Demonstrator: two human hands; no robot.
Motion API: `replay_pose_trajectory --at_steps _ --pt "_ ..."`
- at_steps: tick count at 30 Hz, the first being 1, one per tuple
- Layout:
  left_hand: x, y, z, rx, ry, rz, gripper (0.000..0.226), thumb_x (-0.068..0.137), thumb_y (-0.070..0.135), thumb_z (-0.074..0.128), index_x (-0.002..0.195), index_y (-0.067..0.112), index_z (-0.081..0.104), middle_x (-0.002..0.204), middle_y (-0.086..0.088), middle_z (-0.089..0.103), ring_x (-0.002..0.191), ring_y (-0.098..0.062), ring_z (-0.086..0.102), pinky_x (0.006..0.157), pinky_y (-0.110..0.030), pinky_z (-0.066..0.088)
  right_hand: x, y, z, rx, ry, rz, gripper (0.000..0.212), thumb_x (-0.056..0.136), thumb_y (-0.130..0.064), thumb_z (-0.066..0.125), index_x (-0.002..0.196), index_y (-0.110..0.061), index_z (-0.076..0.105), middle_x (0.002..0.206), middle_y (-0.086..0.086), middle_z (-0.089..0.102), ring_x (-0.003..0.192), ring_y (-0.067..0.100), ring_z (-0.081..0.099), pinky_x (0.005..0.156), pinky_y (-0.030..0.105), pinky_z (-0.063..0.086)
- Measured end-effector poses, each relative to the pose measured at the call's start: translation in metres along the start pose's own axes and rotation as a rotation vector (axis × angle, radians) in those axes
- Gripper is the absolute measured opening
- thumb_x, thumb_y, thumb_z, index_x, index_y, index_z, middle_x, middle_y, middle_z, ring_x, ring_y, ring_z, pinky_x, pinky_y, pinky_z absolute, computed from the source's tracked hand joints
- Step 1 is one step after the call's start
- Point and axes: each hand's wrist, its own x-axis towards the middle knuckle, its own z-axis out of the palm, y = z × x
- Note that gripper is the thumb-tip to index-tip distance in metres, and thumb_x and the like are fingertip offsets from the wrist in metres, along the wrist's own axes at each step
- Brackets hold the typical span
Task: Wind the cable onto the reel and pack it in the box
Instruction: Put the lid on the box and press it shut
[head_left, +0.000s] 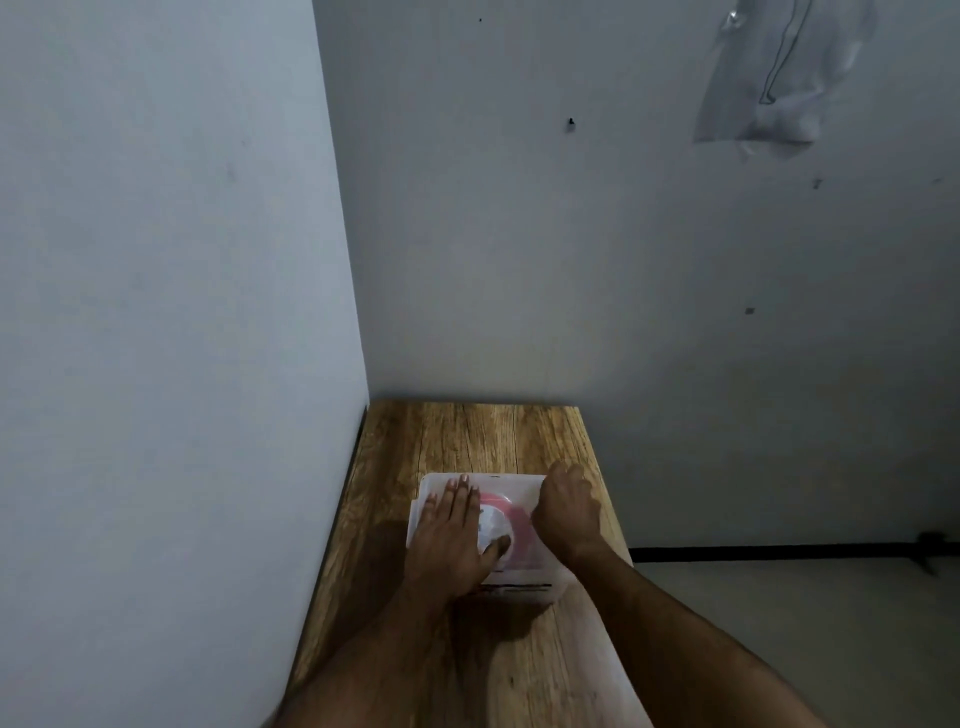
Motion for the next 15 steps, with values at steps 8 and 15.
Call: replay_pose_trajectory --at_steps 8,15 --pt "0.002 -0.005 0.000 0.017 -0.069 -0.017 0.094 0.096 0.072 0.009 0.165 0.009 -0.002 0.172 -0.012 -0.007 0.161 -0.027 -0.005 0.126 -0.043 -0.012 -0.020 0.009 0.054 -0.113 -0.233 -0.397 0.081 0.103 -0.054 0.035 0.161 -0.009 0.000 0.169 0.017 -0.009 0.157 0.035 -0.007 0.126 0.052 -0.004" --pt "0.007 -0.004 -0.012 -0.178 0.009 -0.241 0.081 0.104 0.055 0.036 0.165 0.010 0.009 0.173 -0.011 0.010 0.160 -0.025 0.012 0.128 -0.037 0.004 -0.018 0.010 0.059 -0.086 -0.194 -0.378 0.072 0.101 -0.051 0.010 0.161 -0.013 -0.002 0.168 0.012 -0.012 0.157 0.031 -0.008 0.124 0.047 -0.009"
